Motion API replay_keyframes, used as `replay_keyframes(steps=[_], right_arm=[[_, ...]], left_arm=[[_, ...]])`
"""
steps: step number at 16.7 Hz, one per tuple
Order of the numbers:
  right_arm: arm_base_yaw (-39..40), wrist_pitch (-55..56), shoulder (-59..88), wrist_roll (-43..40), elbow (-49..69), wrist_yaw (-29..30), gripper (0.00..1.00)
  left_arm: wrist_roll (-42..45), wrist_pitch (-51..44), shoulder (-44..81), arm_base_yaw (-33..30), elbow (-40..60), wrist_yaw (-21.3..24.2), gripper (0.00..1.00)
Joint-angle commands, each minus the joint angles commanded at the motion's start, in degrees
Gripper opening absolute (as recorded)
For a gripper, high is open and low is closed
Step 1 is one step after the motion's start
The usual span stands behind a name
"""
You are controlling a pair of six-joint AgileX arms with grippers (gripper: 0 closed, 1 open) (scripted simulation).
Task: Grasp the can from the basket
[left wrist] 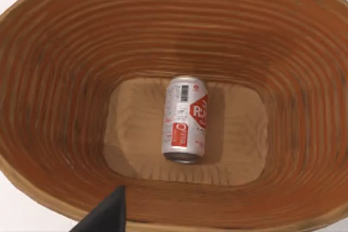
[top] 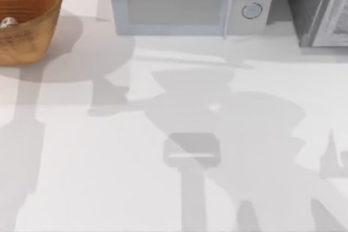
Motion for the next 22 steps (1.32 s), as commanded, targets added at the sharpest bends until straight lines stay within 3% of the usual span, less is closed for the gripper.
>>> replay_keyframes(steps=[13,18,22], right_arm=[[0.0,0.0,0.0,0.0,0.0,0.0,1.0],[0.0,0.0,0.0,0.0,0.0,0.0,1.0],[0.0,0.0,0.0,0.0,0.0,0.0,1.0]], left_arm=[[5.1,-30.1,46.7,-0.5,49.1,5.2,1.0],[7.6,-40.0,57.7,1.4,66.2,5.2,1.0],[7.6,-43.0,60.6,3.7,72.8,4.9,1.0]])
